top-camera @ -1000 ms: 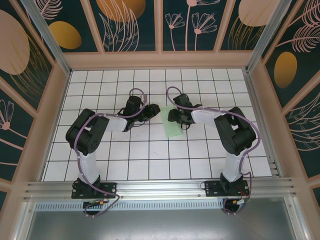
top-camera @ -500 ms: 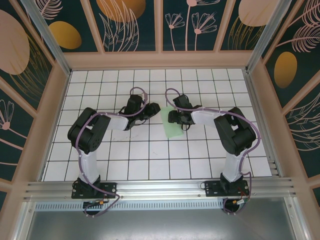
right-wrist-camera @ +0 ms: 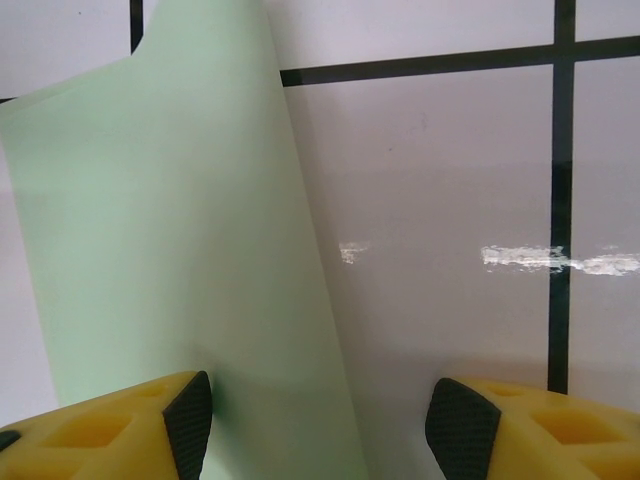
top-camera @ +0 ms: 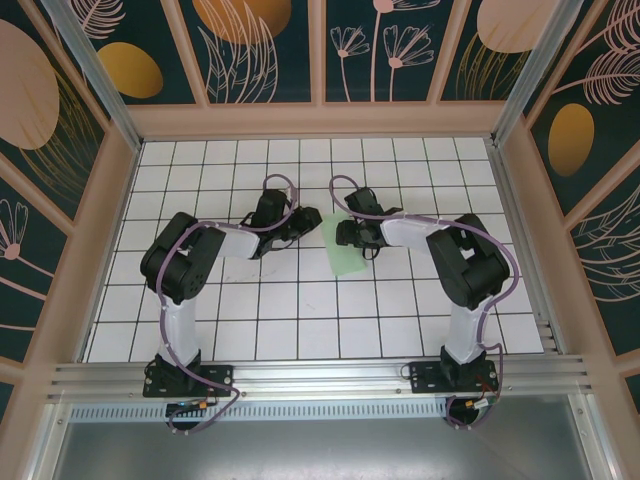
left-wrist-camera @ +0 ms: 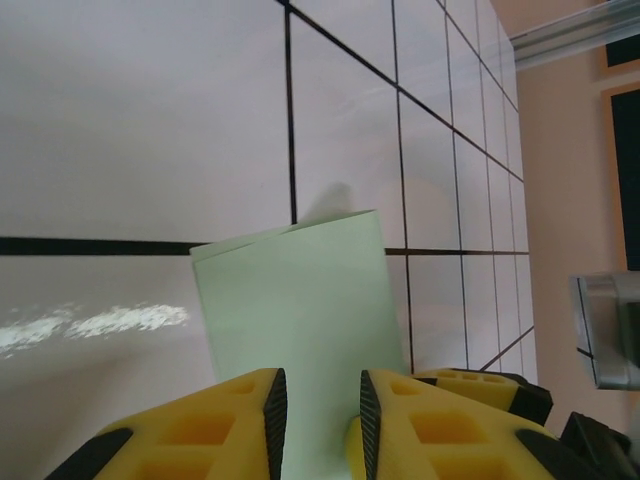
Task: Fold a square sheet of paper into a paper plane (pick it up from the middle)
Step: Hold the square sheet of paper at the center of the table.
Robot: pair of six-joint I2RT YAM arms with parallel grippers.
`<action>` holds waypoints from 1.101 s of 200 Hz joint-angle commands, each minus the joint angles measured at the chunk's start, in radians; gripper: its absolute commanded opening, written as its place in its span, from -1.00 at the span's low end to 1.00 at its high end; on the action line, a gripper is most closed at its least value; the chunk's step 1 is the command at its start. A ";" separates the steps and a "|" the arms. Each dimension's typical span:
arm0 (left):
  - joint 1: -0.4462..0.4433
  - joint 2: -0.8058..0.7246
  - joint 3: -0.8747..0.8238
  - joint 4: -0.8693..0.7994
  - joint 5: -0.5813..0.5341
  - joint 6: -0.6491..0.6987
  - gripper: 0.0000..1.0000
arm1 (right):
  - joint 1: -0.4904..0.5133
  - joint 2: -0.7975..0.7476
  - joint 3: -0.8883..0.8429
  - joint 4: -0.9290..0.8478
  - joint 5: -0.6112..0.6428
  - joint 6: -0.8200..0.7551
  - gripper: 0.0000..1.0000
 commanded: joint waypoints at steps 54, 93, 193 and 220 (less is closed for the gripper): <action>-0.013 0.041 0.046 -0.014 0.050 0.012 -0.43 | -0.011 0.202 -0.029 0.016 -0.071 0.046 0.34; -0.019 0.055 0.059 -0.003 0.073 0.005 -0.47 | -0.011 0.216 -0.026 0.007 -0.067 0.047 0.34; -0.021 0.035 0.043 -0.003 0.038 0.008 -0.53 | -0.011 0.242 -0.020 -0.008 -0.064 0.056 0.35; -0.020 0.031 0.042 -0.004 0.032 0.009 -0.54 | -0.003 0.234 -0.036 0.018 -0.083 0.009 0.35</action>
